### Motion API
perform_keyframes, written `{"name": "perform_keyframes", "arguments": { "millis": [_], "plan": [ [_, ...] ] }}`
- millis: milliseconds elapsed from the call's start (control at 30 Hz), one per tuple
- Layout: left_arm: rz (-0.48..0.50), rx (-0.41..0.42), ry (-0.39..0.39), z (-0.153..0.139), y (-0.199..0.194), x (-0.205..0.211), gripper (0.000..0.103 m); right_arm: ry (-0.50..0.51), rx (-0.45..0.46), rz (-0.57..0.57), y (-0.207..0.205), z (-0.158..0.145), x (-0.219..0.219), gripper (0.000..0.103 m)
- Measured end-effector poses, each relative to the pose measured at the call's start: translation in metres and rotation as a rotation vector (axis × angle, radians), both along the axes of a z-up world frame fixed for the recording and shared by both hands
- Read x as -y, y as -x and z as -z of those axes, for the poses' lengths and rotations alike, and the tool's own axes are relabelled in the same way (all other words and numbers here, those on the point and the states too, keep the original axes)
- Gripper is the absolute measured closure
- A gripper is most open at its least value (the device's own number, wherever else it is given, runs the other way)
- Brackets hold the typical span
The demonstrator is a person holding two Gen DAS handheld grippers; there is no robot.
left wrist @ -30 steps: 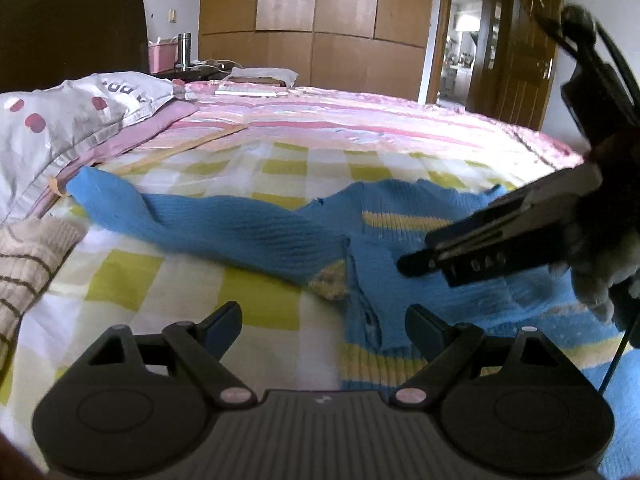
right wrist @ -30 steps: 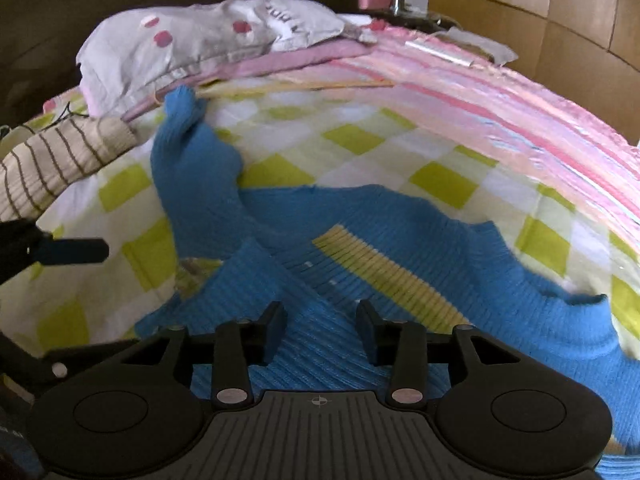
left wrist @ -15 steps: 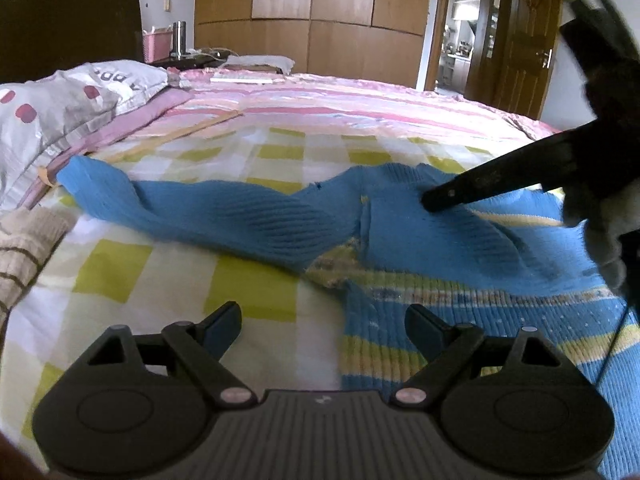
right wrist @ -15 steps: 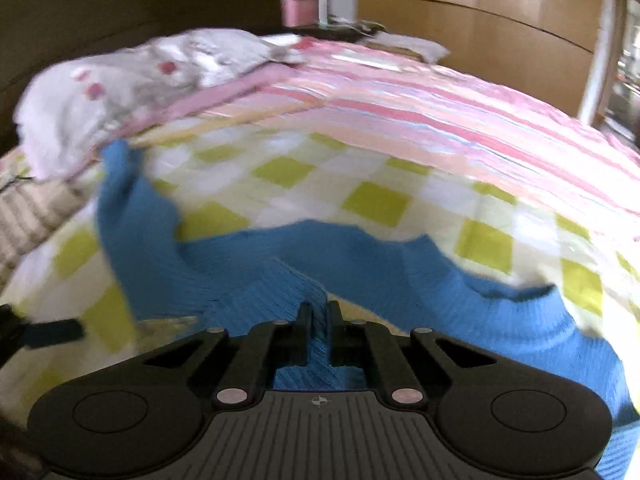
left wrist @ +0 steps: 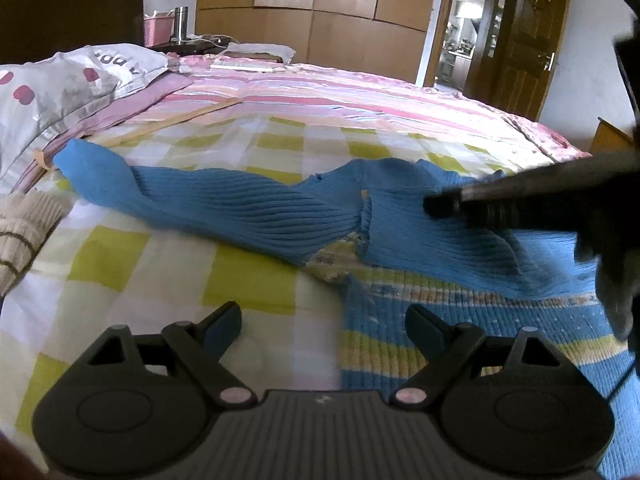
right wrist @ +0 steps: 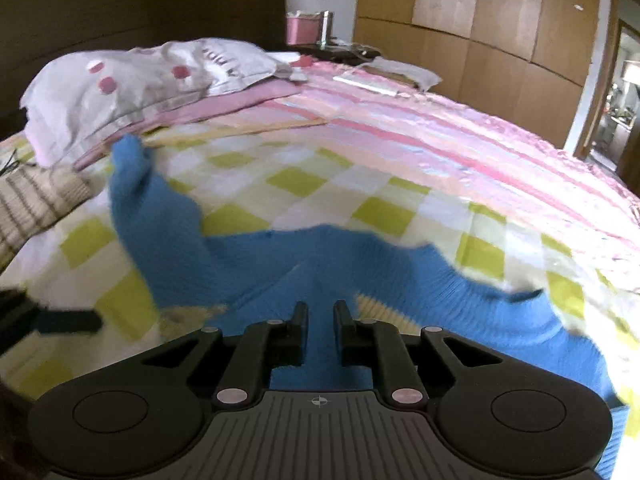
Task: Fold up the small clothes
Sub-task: 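Move the right gripper to the other sleeve lying toward the pillow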
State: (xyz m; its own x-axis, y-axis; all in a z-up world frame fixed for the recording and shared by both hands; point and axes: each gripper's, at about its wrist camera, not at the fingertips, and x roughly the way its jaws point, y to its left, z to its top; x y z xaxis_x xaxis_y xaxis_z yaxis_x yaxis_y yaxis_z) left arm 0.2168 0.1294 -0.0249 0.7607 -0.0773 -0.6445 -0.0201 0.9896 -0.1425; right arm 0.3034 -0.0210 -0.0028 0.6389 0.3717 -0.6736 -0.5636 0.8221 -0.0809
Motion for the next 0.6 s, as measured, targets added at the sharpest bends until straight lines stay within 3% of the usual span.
{"name": "perform_keyframes", "arguments": {
  "millis": [100,300,400,467,600],
  "plan": [
    [-0.009,-0.003,0.003,0.001,-0.001,-0.002,0.008,0.056,-0.053,0.002,-0.001,0.018,-0.006,0.088],
    [-0.054,0.001,0.03,-0.003,-0.002,-0.016,0.008,0.018,-0.046,-0.009,-0.003,0.0,-0.016,0.088],
    [-0.104,0.004,0.041,-0.005,-0.001,-0.03,0.008,0.067,-0.103,-0.037,-0.009,0.003,-0.032,0.088],
    [-0.146,0.01,0.041,-0.007,0.001,-0.041,0.008,0.077,-0.092,-0.051,-0.008,0.001,-0.043,0.088],
    [-0.23,0.008,0.044,-0.008,0.002,-0.062,0.008,0.007,-0.103,-0.099,-0.014,-0.014,-0.073,0.088]
  ]
}}
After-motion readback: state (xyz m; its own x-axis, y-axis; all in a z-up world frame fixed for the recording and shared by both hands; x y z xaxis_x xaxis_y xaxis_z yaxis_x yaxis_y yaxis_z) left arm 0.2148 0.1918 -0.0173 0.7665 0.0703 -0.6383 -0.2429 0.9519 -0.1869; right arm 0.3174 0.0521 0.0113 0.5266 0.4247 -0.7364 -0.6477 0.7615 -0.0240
